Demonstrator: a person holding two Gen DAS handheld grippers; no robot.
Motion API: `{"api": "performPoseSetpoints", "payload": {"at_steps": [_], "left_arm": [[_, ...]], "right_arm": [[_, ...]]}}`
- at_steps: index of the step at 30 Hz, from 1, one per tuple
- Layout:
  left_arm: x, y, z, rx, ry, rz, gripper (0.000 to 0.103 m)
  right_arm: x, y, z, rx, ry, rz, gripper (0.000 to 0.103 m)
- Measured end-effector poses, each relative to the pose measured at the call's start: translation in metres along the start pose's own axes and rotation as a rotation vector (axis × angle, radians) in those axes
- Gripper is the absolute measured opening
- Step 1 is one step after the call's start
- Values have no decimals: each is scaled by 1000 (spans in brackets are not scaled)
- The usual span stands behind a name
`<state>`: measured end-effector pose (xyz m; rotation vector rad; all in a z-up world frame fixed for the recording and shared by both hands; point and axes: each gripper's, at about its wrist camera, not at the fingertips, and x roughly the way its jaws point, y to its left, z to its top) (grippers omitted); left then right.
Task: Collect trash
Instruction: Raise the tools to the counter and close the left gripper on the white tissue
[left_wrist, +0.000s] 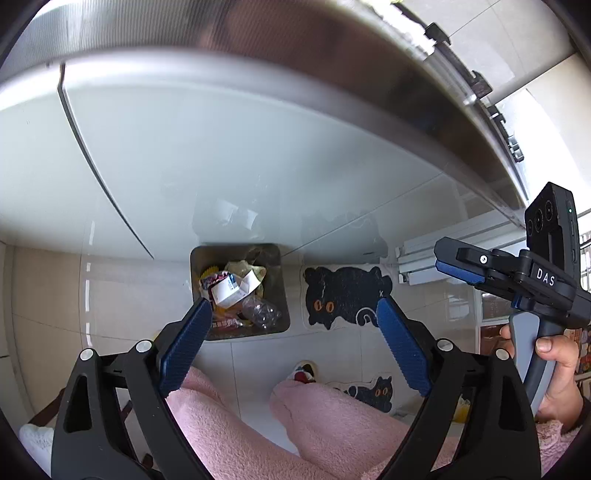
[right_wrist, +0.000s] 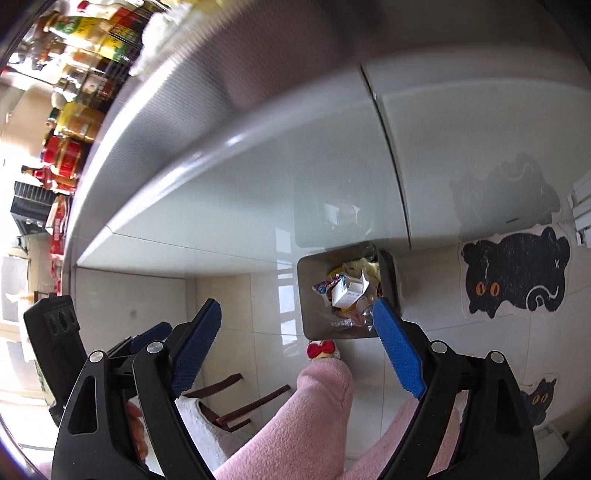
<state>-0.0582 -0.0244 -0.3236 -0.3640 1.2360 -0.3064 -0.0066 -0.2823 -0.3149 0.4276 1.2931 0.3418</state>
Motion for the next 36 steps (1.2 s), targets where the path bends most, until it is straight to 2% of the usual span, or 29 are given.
{"api": "performPoseSetpoints", "payload": {"at_steps": [2,9,17,23,26,36], "left_arm": [[-19,-9,11,21,-29,-4,89],[-74,-48,50,100,-158,-25,92],[-99,-81,101,169,-254,-23,93],[-95,-87,141,194,-284,-2,93],[-87,-88,163,196,-286,14,94],[-37,-86,218,175,-221,42,94]], "right_arm": [[-25,4,3,-17,-45,-2,95],[-95,18,26,-46,-196,13,98],[-137,41,87,-83,-315,-1,100],[-135,59,140,-102,-335,-17,100],[-123,65,167,-114,-311,-21,100],[-77,96,243,-194,-280,-61,100]]}}
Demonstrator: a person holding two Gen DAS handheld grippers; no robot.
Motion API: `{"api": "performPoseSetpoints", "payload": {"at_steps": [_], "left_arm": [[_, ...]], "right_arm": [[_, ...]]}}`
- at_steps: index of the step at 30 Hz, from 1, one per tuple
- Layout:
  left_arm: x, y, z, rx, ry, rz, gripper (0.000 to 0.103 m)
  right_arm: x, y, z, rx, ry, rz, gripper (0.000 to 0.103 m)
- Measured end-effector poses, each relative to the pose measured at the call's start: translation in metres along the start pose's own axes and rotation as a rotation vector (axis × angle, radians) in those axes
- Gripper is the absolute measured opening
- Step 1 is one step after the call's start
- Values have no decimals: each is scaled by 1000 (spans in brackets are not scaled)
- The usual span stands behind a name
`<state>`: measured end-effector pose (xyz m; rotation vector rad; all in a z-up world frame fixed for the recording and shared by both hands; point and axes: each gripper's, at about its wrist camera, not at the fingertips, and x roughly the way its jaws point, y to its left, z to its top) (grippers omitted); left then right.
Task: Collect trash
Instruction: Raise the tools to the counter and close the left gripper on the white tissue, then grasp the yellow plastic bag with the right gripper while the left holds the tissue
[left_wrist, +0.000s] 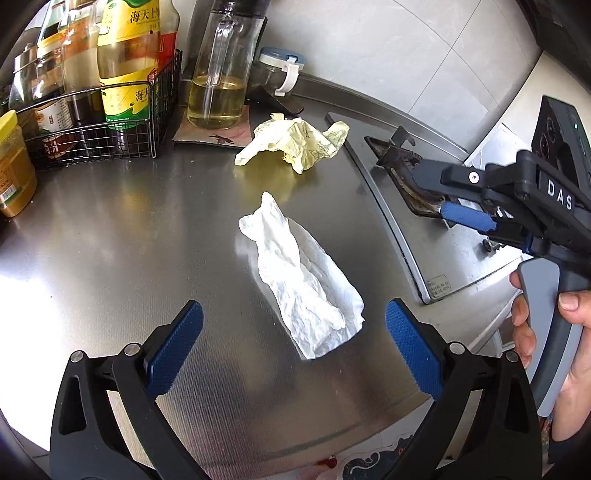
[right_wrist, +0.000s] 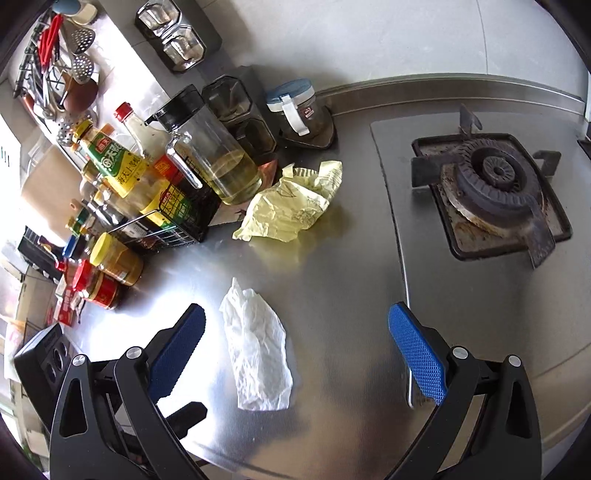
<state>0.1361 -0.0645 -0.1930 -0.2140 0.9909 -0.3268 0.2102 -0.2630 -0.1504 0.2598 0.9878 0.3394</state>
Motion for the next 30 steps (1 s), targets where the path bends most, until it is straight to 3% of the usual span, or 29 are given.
{"api": "performPoseSetpoints", "payload": {"at_steps": [6,9,13,18,23,27,28,29,30], "left_arm": [[29,4,18,-9,10,17,94],[42,3,24,10,-4,64,94],[57,-3,28,52,-11,70,92],[67,-6,29,88,-15,58,64],[69,-6,31,110,-19,66,46],[67,-1,31,111,-28,81,31],[66,1,31,109,-29,83,28],[65,3,31,106,-29,84,22],[62,8,30,101,-25,78,13]], "right_arm": [[40,16,36,-96,26,-11,100],[57,31,53,-200,11,-10,100],[76,52,68,-358,-17,-31,100],[112,49,86,-368,62,-78,100],[136,39,88,-366,138,-113,97],[147,34,83,-375,180,-149,83],[150,32,81,-374,191,-156,76],[151,30,80,-368,197,-159,65],[150,27,79,-362,193,-164,61]]}}
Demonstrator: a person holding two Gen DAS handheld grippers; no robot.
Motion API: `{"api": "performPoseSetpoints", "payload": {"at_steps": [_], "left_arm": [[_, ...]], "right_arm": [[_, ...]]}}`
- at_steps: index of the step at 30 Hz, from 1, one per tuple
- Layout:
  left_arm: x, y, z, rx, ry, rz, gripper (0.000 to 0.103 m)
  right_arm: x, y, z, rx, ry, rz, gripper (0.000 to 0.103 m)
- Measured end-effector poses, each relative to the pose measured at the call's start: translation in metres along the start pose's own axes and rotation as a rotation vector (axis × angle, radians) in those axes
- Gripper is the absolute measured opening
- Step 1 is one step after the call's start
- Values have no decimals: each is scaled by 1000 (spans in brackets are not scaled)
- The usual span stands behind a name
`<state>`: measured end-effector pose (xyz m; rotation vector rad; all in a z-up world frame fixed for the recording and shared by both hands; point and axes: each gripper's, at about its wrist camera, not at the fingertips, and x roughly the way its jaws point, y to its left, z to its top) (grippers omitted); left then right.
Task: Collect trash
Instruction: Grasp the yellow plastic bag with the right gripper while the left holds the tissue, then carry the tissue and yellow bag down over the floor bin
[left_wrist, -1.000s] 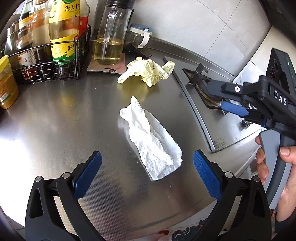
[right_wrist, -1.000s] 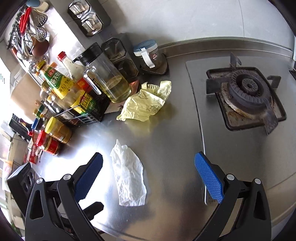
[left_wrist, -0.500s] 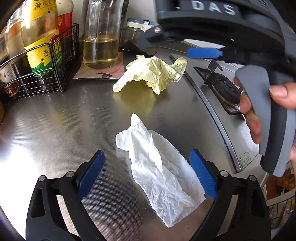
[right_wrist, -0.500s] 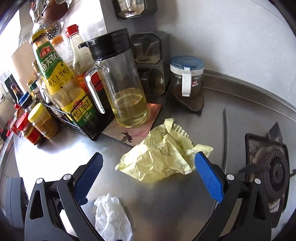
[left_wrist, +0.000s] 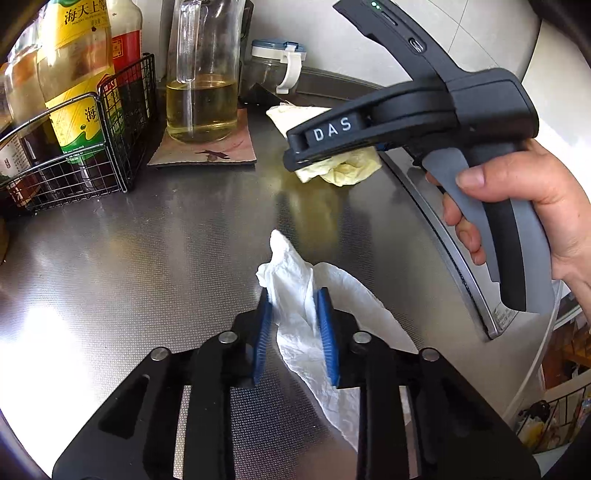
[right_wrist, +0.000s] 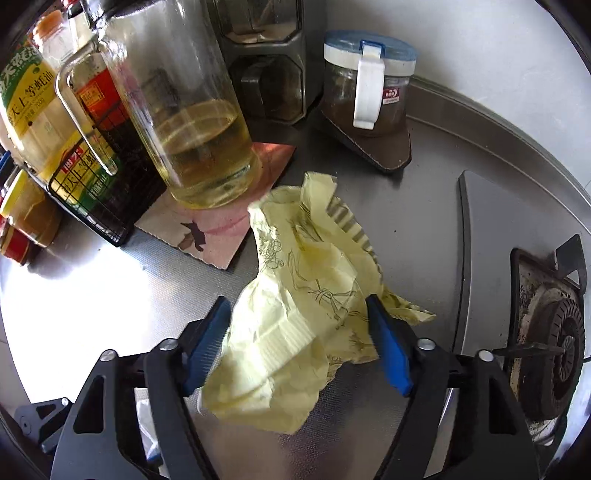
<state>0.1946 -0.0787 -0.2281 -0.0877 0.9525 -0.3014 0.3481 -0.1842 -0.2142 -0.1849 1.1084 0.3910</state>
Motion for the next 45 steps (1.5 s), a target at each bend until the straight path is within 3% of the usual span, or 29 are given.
{"api": "performPoseSetpoints", "payload": {"at_steps": [2,8,14,20,30,40,45], "left_arm": [[-1,3,-1,-7,2,-8,10],[-7,10,-4,-47,10,-30,3],[-17,3,-14,-45,9,-20,2],[-43,-5,-28,-46,10,1,2],[-112,-20,-69,-60,11,9,2],[-175,-37,-123,-24,-12,17,2],[-192,-32,-164,-16,-9,1,2]], "right_arm": [[-2,-7,-2,28,-2,14,42],[-5,-19,-13,109,69,74,37],[-23,-12,-36,87,35,38,24],[-76,-1,-73,50,-48,-2,22],[-175,33,-156,31,-143,42,22],[-229,69,-246,31,-147,139,22],[-227,89,-293,13,-98,187,22]]}}
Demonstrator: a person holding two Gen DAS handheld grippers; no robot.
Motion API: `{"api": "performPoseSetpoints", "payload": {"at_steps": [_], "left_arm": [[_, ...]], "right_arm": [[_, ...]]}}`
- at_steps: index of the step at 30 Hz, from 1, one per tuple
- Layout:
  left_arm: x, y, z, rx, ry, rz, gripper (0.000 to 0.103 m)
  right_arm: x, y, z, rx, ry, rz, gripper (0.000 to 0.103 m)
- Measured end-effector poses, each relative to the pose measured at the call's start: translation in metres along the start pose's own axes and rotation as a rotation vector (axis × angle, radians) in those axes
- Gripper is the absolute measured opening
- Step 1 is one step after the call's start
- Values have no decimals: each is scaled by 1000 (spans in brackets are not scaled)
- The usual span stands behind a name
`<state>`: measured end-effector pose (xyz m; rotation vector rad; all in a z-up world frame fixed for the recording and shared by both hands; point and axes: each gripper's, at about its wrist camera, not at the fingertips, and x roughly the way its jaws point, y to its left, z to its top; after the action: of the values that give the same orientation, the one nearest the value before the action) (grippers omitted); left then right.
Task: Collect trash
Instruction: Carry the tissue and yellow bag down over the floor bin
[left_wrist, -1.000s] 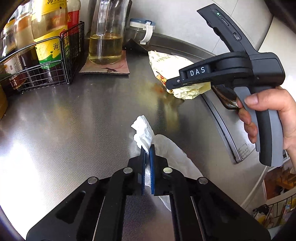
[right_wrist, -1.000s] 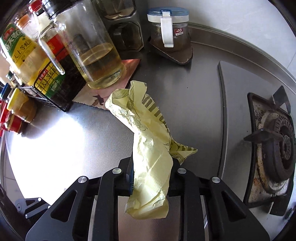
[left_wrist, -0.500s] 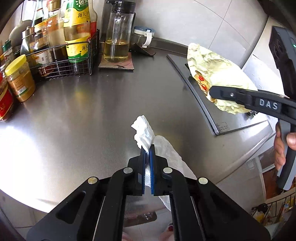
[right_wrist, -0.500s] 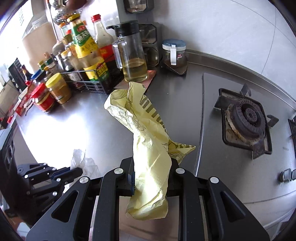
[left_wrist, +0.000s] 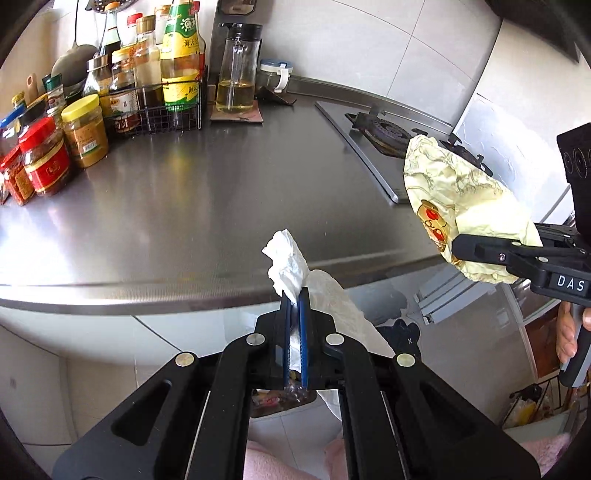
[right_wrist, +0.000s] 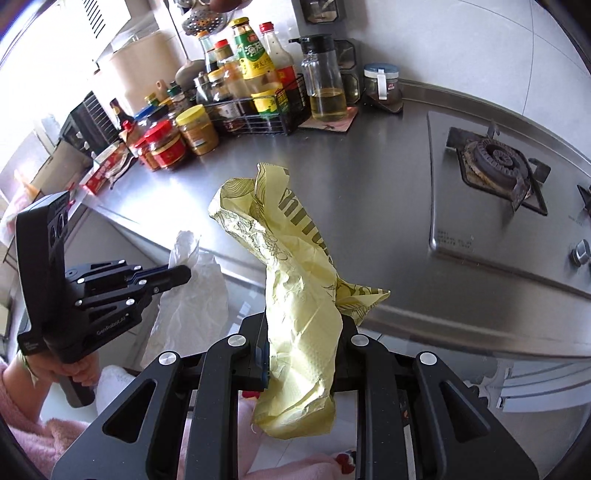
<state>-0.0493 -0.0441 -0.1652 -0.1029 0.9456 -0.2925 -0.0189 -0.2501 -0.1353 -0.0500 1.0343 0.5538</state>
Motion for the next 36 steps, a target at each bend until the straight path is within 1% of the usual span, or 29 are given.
{"api": "performPoseSetpoints", "payload": {"at_steps": [3,5,7,9,12,15,20,25,30,33,36], "left_arm": [[2,7,-24,-19,29,8,2],[11,12,-40,-33,60,13,3],[23,18,-57,-52,99,25,2],[37,24,-72,-67,134,28,2],[63,32,-91,-76,183,27,2],[89,40,-108,-105,246,35,2],[128,46,-129,-119,317,36,2],[169,54,-142,-139,379,28,2],[210,61,-155,-167,438,11,2],[232,62,-167,-150,468,11,2],[251,65,-174,-144,494,7,2]], "right_arm": [[18,6,-29,3,59,17,22],[37,5,-49,22,111,28,22],[56,4,-67,46,160,35,22],[77,1,-84,66,199,21,22],[105,-7,-103,130,232,23,22],[134,-12,-118,181,256,18,22],[180,-21,-136,285,306,42,22],[225,-34,-145,388,351,60,22],[271,-48,-151,460,395,51,22],[299,-52,-156,463,429,23,22],[318,-57,-160,489,434,5,22]]}}
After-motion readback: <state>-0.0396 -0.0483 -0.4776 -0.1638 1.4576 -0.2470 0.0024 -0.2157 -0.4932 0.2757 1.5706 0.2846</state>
